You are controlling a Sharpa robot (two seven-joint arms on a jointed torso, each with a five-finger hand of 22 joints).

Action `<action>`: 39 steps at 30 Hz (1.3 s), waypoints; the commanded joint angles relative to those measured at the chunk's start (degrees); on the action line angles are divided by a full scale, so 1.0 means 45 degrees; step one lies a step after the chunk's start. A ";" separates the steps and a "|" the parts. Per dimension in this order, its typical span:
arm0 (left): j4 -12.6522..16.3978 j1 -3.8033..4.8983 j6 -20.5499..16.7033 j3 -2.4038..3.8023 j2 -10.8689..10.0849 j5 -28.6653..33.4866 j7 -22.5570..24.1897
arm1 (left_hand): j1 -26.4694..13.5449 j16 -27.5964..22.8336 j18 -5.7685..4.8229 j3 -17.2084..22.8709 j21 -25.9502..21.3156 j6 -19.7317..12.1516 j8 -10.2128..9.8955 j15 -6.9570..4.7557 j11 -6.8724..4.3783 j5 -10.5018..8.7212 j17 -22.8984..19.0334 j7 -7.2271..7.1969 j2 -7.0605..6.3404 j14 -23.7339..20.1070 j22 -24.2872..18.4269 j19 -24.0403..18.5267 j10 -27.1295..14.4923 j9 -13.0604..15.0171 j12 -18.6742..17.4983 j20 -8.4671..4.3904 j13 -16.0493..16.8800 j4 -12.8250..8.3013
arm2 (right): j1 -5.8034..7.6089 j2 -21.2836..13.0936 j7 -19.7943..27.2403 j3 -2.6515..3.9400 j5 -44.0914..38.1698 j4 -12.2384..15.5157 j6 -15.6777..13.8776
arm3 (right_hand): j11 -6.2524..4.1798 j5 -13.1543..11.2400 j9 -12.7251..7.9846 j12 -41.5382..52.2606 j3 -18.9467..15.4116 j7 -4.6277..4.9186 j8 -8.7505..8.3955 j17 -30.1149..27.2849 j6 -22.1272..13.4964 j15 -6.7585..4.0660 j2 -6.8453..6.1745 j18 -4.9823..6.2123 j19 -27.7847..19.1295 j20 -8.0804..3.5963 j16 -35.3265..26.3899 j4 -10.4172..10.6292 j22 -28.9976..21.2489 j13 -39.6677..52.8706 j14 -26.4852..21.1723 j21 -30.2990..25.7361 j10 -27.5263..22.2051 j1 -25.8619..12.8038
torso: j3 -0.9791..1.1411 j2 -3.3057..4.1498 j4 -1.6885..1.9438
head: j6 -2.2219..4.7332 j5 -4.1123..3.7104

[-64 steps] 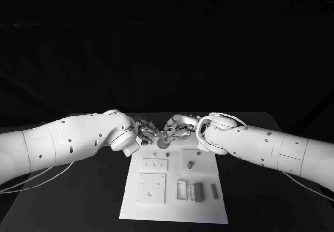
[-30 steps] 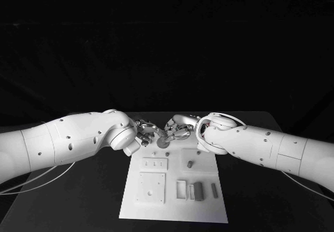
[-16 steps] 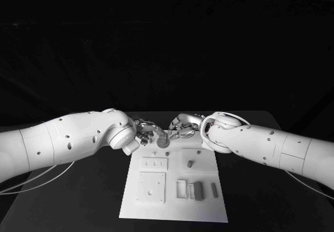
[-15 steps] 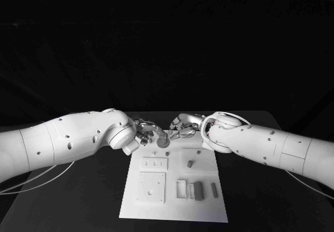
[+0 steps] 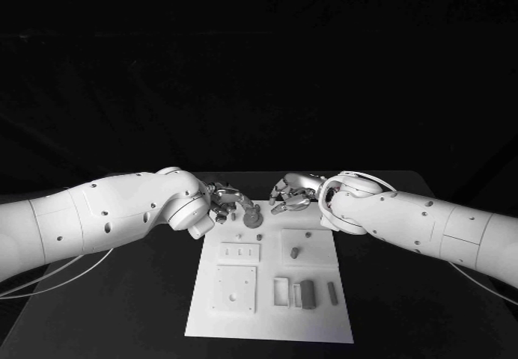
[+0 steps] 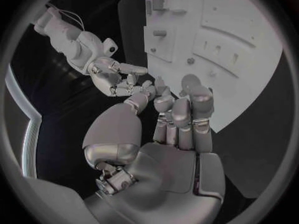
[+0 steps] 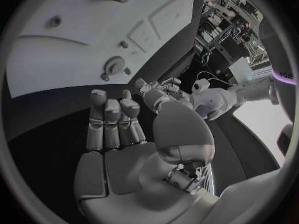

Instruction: Assemble the parts on the task board

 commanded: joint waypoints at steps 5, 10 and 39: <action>0.0095 0.0014 0.0186 0.0003 -0.0097 -0.2388 -0.1256 | -0.0009 0.0032 0.1390 0.2283 -0.0110 0.0549 0.0439 -0.0165 -0.0058 0.0718 -0.0060 0.0240 -0.0115 0.0071 0.0031 0.0149 0.0068 0.1407 -0.0015 -0.0117 -0.0074 -0.1850 | -0.0007 -0.0579 0.0031 0.0001 -0.0077 -0.0273 -0.0358 | 0.0035 0.0032 -0.0007 -0.0075 0.0052 0.0157 -0.0104 -0.0017 0.0064 -0.0038 -0.0131 0.0140 -0.0041 0.0016 -0.0012 -0.0035 0.0162 0.0002 -0.0048 -0.0075 -0.0097 0.0011 | 0.0003 -0.0012 0.0014 | -0.0096 0.0133; 0.0229 0.0011 0.0144 -0.0001 -0.0245 -0.3070 -0.1467 | -0.0061 0.0027 0.1355 0.2296 -0.0126 0.0579 0.0467 -0.0176 -0.0074 0.1021 -0.0089 0.0223 -0.0165 0.0065 0.0036 0.0144 0.0114 0.1450 -0.0067 -0.0108 -0.0159 -0.1849 | 0.0056 -0.0756 0.0024 0.0055 0.0194 -0.0827 -0.0559 | 0.0049 0.0031 -0.0011 -0.0079 0.0060 0.0172 -0.0137 -0.0024 0.0020 -0.0028 -0.0175 0.0140 -0.0036 0.0014 -0.0016 -0.0040 0.0160 -0.0003 -0.0046 -0.0076 -0.0099 0.0023 | 0.0005 -0.0016 -0.0002 | -0.0272 0.0210; -0.0014 -0.1402 0.0358 -0.0010 0.0117 -0.3971 -0.1950 | -0.0123 0.0044 0.1256 0.2306 -0.0139 0.0713 0.0546 -0.0219 -0.0133 0.1418 -0.0174 0.0162 -0.0313 0.0130 0.0048 0.0192 0.0314 0.1538 -0.0175 -0.0068 -0.0432 -0.1850 | 0.0084 -0.0638 0.0142 0.0627 0.0595 -0.2210 -0.0763 | 0.0055 0.0032 0.0006 -0.0087 0.0102 0.0177 -0.0145 -0.0038 0.0032 -0.0018 -0.0226 0.0140 -0.0021 0.0005 -0.0023 -0.0052 0.0157 -0.0014 -0.0035 -0.0077 -0.0094 0.0092 | 0.0028 0.0008 0.0031 | -0.0985 0.0249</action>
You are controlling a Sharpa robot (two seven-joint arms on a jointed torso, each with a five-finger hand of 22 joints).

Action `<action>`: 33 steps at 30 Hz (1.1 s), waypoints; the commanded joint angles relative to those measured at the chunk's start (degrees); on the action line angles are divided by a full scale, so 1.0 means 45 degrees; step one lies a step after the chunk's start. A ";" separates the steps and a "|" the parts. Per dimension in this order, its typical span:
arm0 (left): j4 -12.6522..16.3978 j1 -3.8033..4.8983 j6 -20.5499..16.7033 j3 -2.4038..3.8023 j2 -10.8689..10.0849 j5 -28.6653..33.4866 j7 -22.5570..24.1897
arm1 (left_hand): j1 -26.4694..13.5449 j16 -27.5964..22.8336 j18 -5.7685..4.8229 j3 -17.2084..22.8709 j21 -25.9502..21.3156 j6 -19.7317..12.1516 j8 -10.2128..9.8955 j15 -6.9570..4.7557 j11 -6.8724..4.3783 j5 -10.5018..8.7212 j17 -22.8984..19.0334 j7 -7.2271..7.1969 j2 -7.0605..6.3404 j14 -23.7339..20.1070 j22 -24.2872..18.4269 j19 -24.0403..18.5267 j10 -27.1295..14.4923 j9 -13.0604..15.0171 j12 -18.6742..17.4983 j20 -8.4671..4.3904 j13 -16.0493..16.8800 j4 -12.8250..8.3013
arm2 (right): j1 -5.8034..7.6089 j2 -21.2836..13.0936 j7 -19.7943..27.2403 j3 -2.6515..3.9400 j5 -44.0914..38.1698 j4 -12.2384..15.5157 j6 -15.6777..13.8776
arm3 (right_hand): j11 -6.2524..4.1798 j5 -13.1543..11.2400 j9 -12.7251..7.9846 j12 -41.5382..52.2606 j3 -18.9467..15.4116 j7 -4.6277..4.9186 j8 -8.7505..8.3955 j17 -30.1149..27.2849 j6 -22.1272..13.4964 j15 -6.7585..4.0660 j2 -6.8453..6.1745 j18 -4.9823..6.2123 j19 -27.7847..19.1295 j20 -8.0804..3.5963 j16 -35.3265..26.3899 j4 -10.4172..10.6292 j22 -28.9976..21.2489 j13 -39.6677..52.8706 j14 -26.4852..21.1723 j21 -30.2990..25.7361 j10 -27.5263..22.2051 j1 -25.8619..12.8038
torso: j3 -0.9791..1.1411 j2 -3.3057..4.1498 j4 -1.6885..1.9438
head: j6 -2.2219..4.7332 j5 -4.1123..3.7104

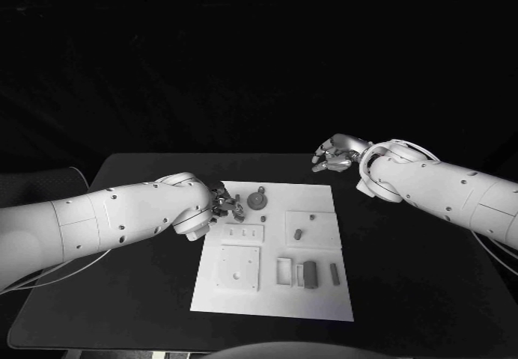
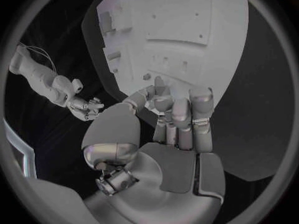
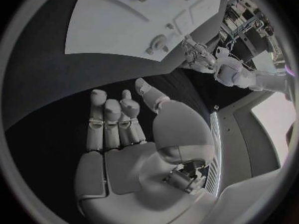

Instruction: Assemble the parts on the task board

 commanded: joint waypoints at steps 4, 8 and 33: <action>0.0169 -0.0090 0.0386 0.0008 -0.0004 -0.0122 -0.0170 | 0.0066 0.0051 0.1238 0.2252 -0.0042 0.0652 0.0458 -0.0173 0.0002 0.0151 -0.0020 0.0235 -0.0058 0.0099 0.0052 0.0021 0.0108 0.1337 -0.0085 -0.0022 -0.0064 -0.1853 | 0.0004 0.0044 0.0144 0.0023 0.0078 0.0092 -0.0032 | 0.0018 0.0032 0.0008 -0.0089 0.0069 0.0138 -0.0074 -0.0016 0.0074 -0.0061 -0.0126 0.0136 -0.0020 0.0005 -0.0026 -0.0014 0.0156 -0.0013 0.0008 -0.0078 -0.0057 -0.0011 | -0.0004 -0.0002 -0.0004 | -0.0129 0.0003; 0.0219 -0.0161 0.0430 0.0006 -0.0025 -0.0421 -0.0163 | 0.0056 0.0054 0.1233 0.2252 -0.0043 0.0661 0.0464 -0.0177 -0.0003 0.0176 -0.0025 0.0230 -0.0066 0.0102 0.0053 0.0025 0.0121 0.1344 -0.0093 -0.0021 -0.0088 -0.1851 | 0.0004 0.0040 0.0145 0.0028 0.0079 0.0156 -0.0017 | 0.0018 0.0032 0.0010 -0.0091 0.0072 0.0138 -0.0075 -0.0018 0.0075 -0.0061 -0.0127 0.0136 -0.0020 0.0006 -0.0028 -0.0011 0.0156 -0.0014 0.0008 -0.0080 -0.0057 -0.0010 | -0.0002 -0.0001 -0.0001 | -0.0198 -0.0011; 0.0186 -0.0342 0.0591 0.0004 0.0151 -0.2051 -0.0024 | -0.0177 0.0106 0.1177 0.2126 -0.0064 0.0844 0.0581 -0.0248 -0.0090 0.0110 -0.0106 0.0142 -0.0401 0.0177 0.0039 0.0147 0.0345 0.1462 -0.0152 -0.0026 -0.0495 -0.1601 | 0.0003 0.0029 0.0140 0.0032 0.0079 0.0471 0.0117 | 0.0021 0.0031 0.0017 -0.0100 0.0081 0.0141 -0.0084 -0.0029 0.0075 -0.0058 -0.0136 0.0136 -0.0020 0.0009 -0.0038 0.0001 0.0152 -0.0023 0.0008 -0.0087 -0.0057 -0.0016 | -0.0012 0.0001 -0.0016 | -0.0364 -0.0076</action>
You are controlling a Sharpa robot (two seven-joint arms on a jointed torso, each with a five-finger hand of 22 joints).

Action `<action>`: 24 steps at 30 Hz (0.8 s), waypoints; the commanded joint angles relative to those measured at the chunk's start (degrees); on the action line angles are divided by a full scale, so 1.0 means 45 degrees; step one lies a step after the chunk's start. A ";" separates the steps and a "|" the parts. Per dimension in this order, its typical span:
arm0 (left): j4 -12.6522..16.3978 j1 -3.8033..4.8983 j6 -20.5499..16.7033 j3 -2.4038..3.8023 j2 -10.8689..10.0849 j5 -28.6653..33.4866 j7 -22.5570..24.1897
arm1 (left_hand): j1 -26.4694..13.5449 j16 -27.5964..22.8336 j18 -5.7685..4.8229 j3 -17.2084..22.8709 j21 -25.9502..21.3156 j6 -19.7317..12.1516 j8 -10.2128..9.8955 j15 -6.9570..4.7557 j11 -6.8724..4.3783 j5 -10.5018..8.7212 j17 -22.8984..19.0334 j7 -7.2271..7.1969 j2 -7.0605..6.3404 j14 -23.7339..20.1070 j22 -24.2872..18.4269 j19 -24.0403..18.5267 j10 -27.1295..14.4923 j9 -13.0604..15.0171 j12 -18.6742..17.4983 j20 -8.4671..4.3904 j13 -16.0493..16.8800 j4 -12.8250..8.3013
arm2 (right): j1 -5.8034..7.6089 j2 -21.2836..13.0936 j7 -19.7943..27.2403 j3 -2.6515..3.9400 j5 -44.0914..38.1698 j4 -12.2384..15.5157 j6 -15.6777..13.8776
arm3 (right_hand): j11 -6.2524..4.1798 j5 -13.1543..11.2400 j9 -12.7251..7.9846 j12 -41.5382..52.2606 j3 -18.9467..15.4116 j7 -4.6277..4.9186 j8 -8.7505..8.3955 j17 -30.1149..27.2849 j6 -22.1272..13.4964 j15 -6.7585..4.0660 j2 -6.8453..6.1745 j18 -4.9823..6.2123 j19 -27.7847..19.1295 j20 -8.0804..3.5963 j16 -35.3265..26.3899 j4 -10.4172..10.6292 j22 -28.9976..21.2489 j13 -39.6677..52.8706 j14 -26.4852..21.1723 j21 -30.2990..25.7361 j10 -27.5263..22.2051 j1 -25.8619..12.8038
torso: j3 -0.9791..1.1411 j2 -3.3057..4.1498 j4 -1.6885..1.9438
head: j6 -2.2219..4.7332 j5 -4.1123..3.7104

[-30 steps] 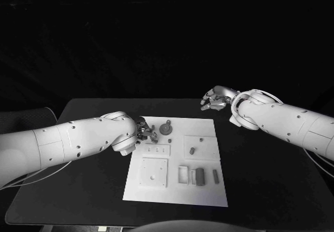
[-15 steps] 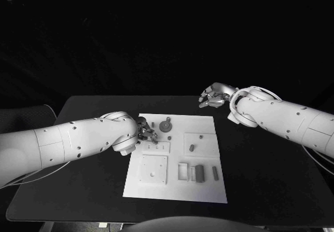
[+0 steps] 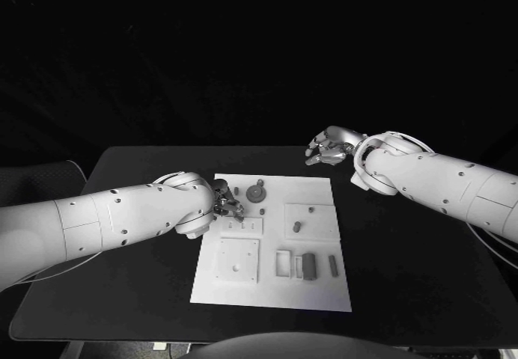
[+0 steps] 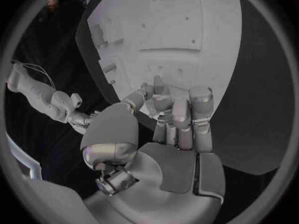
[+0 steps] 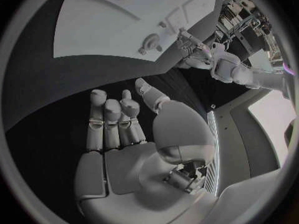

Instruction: Assemble the parts on the task board

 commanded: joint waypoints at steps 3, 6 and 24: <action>0.0049 -0.0030 0.0327 0.0003 0.0062 -0.0449 0.0089 | 0.0137 0.0062 0.1169 0.1547 -0.0064 0.0772 0.0102 -0.0145 -0.0016 -0.0101 -0.0021 0.0218 -0.0017 0.0078 0.0032 0.0041 0.0099 0.1468 -0.0049 -0.0033 -0.0067 -0.1467 | 0.0002 0.0005 0.0112 0.0006 -0.0001 0.0036 0.0127 | 0.0047 0.0032 0.0019 -0.0051 0.0082 0.0141 -0.0085 -0.0020 0.0074 -0.0087 -0.0136 0.0162 -0.0020 0.0010 -0.0039 0.0002 0.0143 -0.0022 0.0001 -0.0088 -0.0083 -0.0017 | -0.0006 0.0000 0.0005 | -0.0055 -0.0036; 0.0071 -0.0036 0.0348 0.0003 0.0082 -0.0488 0.0084 | 0.0130 0.0070 0.1162 0.1540 -0.0068 0.0800 0.0116 -0.0154 -0.0028 -0.0116 -0.0031 0.0205 -0.0064 0.0091 0.0030 0.0053 0.0129 0.1480 -0.0054 -0.0033 -0.0124 -0.1432 | 0.0001 0.0013 0.0115 0.0006 -0.0001 0.0035 0.0133 | 0.0048 0.0031 0.0020 -0.0052 0.0083 0.0142 -0.0087 -0.0021 0.0073 -0.0087 -0.0138 0.0162 -0.0020 0.0011 -0.0040 0.0002 0.0143 -0.0023 0.0001 -0.0089 -0.0083 -0.0018 | -0.0003 -0.0004 0.0004 | -0.0093 -0.0054; -0.0029 -0.0216 0.0388 0.0003 0.0239 -0.1041 0.0150 | -0.0011 0.0114 0.1130 0.1376 -0.0085 0.0872 0.0141 -0.0200 -0.0075 -0.0344 -0.0087 0.0158 -0.0431 0.0141 0.0026 0.0132 0.0249 0.1520 -0.0046 -0.0040 -0.0465 -0.1114 | 0.0000 0.0021 0.0112 0.0006 -0.0001 0.0112 0.0167 | 0.0048 0.0032 0.0025 -0.0056 0.0096 0.0141 -0.0091 -0.0026 0.0076 -0.0086 -0.0133 0.0162 -0.0023 0.0011 -0.0045 -0.0002 0.0141 -0.0028 -0.0001 -0.0094 -0.0083 -0.0005 | -0.0003 -0.0001 0.0006 | -0.0178 -0.0113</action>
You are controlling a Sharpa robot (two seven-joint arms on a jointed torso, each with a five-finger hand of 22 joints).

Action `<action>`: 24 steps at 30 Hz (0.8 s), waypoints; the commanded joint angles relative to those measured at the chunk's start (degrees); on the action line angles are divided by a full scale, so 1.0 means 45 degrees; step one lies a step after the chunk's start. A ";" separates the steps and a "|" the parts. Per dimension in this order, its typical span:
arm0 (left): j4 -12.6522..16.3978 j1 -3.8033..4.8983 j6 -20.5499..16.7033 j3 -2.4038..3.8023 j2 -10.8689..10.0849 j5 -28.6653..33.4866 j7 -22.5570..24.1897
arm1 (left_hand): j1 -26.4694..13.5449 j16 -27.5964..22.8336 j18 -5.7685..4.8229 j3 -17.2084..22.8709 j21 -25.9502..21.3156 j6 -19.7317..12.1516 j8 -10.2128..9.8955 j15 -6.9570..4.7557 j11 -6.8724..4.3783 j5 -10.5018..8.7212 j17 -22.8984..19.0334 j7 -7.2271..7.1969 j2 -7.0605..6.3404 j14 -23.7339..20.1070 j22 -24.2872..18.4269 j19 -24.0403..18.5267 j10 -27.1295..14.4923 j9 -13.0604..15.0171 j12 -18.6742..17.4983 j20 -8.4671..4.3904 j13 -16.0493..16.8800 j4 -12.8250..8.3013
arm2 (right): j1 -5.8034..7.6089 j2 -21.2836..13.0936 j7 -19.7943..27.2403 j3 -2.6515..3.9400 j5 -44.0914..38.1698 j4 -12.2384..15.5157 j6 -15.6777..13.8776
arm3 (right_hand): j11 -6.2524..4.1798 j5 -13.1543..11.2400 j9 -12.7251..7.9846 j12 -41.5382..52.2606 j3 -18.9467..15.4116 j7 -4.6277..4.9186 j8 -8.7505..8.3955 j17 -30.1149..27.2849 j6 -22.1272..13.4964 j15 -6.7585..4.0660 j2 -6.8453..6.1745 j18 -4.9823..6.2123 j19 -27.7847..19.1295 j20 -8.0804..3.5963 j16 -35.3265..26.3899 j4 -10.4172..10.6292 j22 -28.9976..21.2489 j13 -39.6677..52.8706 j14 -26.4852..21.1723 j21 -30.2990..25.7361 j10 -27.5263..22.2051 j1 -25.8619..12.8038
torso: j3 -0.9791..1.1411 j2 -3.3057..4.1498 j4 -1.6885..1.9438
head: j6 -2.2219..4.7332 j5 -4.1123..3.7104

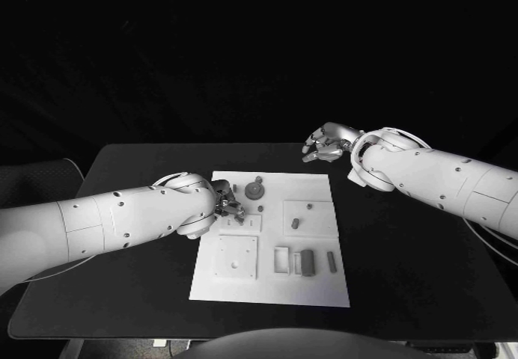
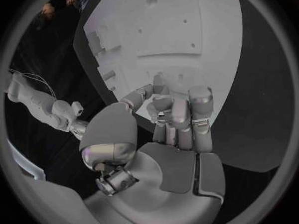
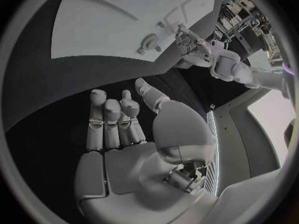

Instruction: Assemble the parts on the task board

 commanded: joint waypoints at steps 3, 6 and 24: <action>-0.0020 -0.0024 0.0160 0.0004 0.0047 -0.0506 0.0146 | -0.0225 0.0090 0.1122 0.0392 -0.0066 0.0719 0.0040 -0.0108 -0.0019 0.0446 -0.0039 0.0215 0.0119 0.0035 0.0061 0.0054 0.0104 0.1560 0.0007 -0.0018 -0.0130 -0.1207 | 0.0001 -0.0002 0.0102 0.0006 -0.0006 0.0067 0.0155 | 0.0000 0.0032 0.0015 -0.0057 0.0097 0.0142 -0.0047 -0.0016 0.0076 -0.0108 -0.0131 0.0204 -0.0024 0.0011 -0.0045 -0.0002 0.0144 -0.0018 0.0021 -0.0044 -0.0035 -0.0004 | -0.0005 0.0003 0.0004 | -0.0016 -0.0027; -0.0045 -0.0025 0.0154 0.0004 0.0055 -0.0493 0.0147 | -0.0247 0.0086 0.1119 0.0237 -0.0086 0.0718 0.0035 -0.0116 -0.0026 0.0432 -0.0055 0.0209 0.0121 0.0026 0.0059 0.0035 0.0091 0.1564 0.0020 -0.0022 -0.0180 -0.1259 | 0.0001 -0.0007 0.0099 0.0006 -0.0006 0.0096 0.0166 | 0.0000 0.0031 0.0016 -0.0059 0.0098 0.0142 -0.0049 -0.0018 0.0074 -0.0107 -0.0133 0.0204 -0.0025 0.0012 -0.0047 -0.0002 0.0144 -0.0019 0.0020 -0.0046 -0.0036 -0.0004 | -0.0005 -0.0004 0.0007 | -0.0015 -0.0029; -0.0069 -0.0025 0.0176 0.0005 0.0083 -0.0493 0.0182 | -0.0371 0.0072 0.1105 -0.0101 -0.0157 0.0721 -0.0019 -0.0127 -0.0035 -0.0005 -0.0121 0.0201 -0.0063 0.0013 0.0042 0.0021 0.0048 0.1529 0.0095 -0.0034 -0.0351 -0.1092 | 0.0001 -0.0033 0.0086 0.0006 -0.0007 0.0182 0.0171 | 0.0004 0.0031 0.0019 -0.0066 0.0102 0.0147 -0.0062 -0.0024 0.0063 -0.0105 -0.0131 0.0204 -0.0031 0.0016 -0.0053 0.0002 0.0142 -0.0024 0.0016 -0.0052 -0.0040 -0.0010 | -0.0002 -0.0004 0.0004 | -0.0016 -0.0055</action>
